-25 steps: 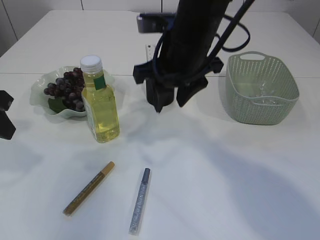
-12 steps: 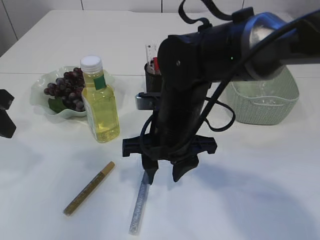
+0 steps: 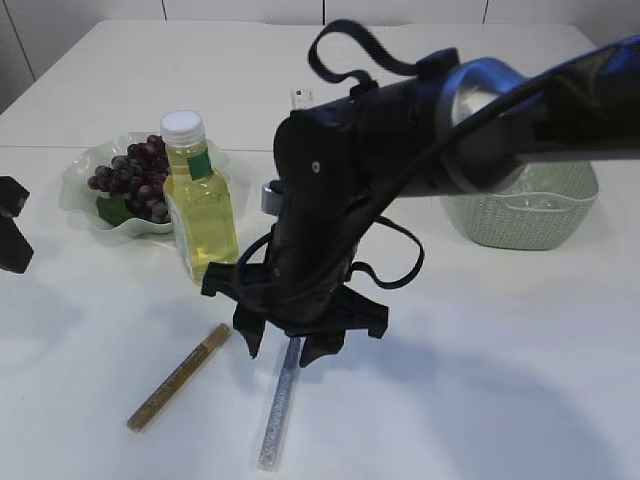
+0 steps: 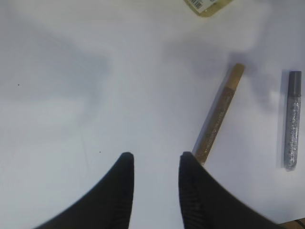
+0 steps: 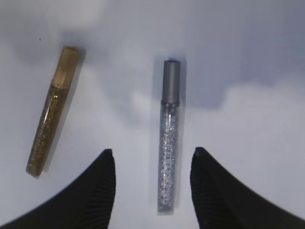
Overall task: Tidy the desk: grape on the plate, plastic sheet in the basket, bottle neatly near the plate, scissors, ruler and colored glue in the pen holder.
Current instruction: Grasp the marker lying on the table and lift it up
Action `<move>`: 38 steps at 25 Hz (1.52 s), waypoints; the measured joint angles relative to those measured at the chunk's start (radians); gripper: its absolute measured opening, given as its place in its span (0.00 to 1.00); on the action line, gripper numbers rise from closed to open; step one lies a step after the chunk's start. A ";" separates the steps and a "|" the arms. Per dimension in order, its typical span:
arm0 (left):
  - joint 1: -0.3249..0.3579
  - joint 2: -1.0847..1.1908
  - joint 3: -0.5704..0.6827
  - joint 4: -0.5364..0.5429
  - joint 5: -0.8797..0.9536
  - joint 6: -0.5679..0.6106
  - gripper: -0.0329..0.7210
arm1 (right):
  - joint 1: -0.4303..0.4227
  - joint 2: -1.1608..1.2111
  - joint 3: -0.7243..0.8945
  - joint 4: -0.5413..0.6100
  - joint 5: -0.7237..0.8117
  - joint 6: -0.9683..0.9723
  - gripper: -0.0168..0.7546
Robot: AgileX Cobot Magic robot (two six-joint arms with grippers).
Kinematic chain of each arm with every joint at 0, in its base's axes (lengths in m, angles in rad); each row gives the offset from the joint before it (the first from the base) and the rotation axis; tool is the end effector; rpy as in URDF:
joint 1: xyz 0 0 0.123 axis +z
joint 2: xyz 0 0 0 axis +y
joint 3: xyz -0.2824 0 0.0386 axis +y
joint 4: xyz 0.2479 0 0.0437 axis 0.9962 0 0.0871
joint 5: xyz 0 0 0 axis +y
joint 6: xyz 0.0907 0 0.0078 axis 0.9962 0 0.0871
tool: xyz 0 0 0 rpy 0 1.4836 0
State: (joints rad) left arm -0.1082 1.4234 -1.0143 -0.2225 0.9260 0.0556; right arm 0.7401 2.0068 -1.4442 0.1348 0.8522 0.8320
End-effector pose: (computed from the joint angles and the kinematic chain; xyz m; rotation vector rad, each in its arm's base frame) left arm 0.2675 -0.0452 0.2648 0.0825 2.8096 -0.2932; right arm 0.2960 0.2828 0.1796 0.2543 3.0147 0.3816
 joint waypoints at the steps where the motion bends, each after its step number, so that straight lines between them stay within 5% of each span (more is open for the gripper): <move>1: 0.000 0.000 0.000 0.000 -0.002 0.000 0.36 | 0.006 0.011 -0.002 -0.002 -0.001 0.016 0.55; 38: 0.000 0.000 0.000 0.000 -0.027 0.000 0.36 | 0.011 0.138 -0.042 -0.101 0.022 0.105 0.55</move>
State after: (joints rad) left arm -0.1082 1.4234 -1.0143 -0.2225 0.8993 0.0556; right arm 0.7510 2.1444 -1.4861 0.0342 0.8743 0.9372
